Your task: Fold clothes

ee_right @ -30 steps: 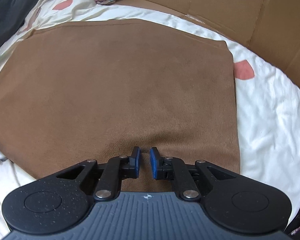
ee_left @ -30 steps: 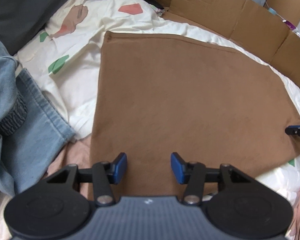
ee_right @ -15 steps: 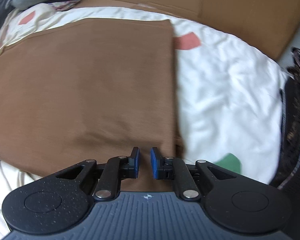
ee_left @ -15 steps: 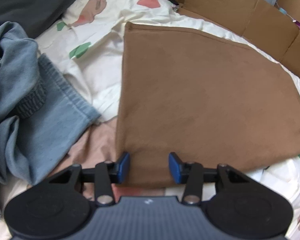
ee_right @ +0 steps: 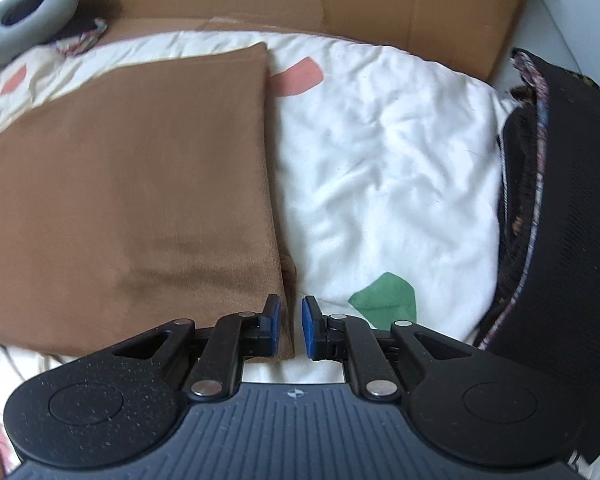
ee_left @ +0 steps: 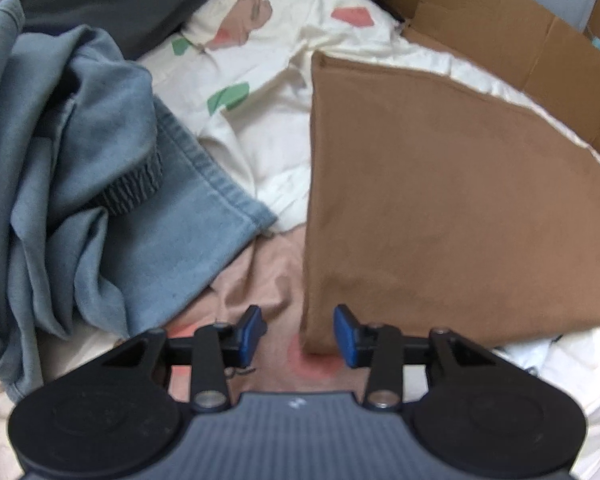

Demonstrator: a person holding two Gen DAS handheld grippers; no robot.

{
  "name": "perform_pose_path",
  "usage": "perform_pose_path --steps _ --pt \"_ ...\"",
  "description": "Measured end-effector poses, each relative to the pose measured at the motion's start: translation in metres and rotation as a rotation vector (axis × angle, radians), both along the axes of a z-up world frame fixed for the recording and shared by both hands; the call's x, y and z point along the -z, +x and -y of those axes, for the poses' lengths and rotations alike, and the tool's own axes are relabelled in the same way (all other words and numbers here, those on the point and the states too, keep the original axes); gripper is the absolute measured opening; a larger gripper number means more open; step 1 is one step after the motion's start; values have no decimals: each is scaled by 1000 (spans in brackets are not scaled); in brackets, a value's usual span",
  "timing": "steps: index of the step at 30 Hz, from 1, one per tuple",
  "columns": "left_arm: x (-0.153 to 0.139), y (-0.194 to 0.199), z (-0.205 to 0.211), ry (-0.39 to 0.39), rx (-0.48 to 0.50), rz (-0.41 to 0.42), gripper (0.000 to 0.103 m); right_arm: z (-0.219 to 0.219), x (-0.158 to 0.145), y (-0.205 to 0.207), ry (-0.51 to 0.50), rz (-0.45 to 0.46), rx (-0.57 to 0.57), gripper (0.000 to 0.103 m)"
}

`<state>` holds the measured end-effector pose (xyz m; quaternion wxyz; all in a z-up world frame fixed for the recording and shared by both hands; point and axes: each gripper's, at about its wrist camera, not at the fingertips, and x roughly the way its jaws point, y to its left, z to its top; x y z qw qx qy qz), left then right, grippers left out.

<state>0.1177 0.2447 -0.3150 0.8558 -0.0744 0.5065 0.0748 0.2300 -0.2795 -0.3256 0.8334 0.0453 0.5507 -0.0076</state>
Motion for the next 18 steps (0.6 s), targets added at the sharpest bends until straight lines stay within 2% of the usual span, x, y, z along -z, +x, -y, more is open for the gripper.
perform_pose_path --steps 7,18 --pt "-13 14 30 -62 64 53 42 -16 -8 -7 33 11 -25 17" --pt "14 36 103 -147 235 23 42 -77 9 -8 70 -22 -164 18"
